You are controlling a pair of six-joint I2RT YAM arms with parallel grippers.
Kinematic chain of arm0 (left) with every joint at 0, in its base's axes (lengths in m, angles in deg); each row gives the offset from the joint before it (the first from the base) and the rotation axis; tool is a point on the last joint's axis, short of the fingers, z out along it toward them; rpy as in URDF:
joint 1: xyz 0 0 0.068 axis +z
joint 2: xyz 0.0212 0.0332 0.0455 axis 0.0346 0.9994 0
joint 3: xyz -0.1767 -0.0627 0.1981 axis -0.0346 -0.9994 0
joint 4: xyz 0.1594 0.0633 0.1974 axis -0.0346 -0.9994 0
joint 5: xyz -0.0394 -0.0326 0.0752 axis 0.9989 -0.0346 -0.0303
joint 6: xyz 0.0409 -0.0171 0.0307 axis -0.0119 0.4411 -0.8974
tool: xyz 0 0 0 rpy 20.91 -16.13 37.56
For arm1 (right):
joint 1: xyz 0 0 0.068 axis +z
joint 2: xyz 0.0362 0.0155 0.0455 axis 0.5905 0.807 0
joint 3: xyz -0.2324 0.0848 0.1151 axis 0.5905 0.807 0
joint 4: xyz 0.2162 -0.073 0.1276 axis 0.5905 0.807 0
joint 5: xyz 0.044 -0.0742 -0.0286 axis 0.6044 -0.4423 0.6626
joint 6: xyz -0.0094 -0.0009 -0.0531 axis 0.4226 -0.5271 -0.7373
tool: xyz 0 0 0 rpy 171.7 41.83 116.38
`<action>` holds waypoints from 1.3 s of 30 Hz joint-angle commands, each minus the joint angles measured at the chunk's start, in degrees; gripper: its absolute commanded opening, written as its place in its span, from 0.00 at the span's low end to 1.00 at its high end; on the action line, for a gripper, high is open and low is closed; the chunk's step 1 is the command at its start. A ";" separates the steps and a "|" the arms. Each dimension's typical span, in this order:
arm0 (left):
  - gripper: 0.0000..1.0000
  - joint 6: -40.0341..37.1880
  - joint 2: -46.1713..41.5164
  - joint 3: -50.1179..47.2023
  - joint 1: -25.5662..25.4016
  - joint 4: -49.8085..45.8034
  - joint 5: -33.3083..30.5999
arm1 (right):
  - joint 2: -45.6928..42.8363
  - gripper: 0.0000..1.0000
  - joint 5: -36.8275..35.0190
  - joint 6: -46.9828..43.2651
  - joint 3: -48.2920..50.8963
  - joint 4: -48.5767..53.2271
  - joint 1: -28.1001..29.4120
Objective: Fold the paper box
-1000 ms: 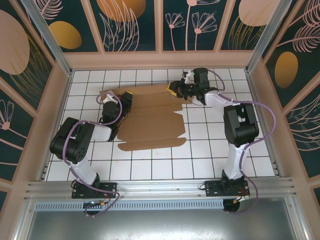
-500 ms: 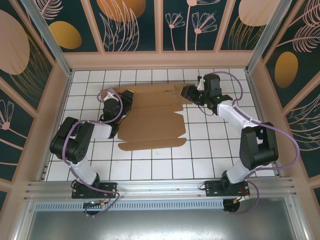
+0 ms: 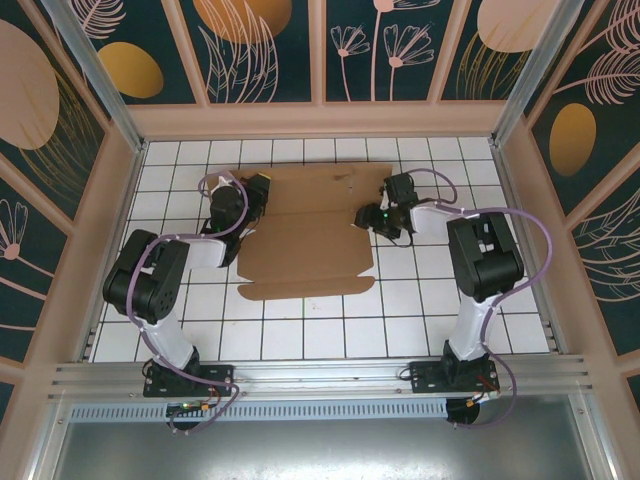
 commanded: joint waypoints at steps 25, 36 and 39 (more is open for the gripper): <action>0.04 0.91 1.41 -0.60 0.18 -2.07 2.07 | 0.06 0.57 16.45 8.96 2.17 -21.90 0.74; 0.04 1.08 1.01 -1.11 0.13 -2.04 2.33 | 6.03 0.55 12.96 6.56 -0.85 -18.74 4.40; 0.04 1.27 1.06 -1.35 0.09 -2.05 2.41 | 7.72 0.54 10.19 4.70 -2.24 -16.48 5.66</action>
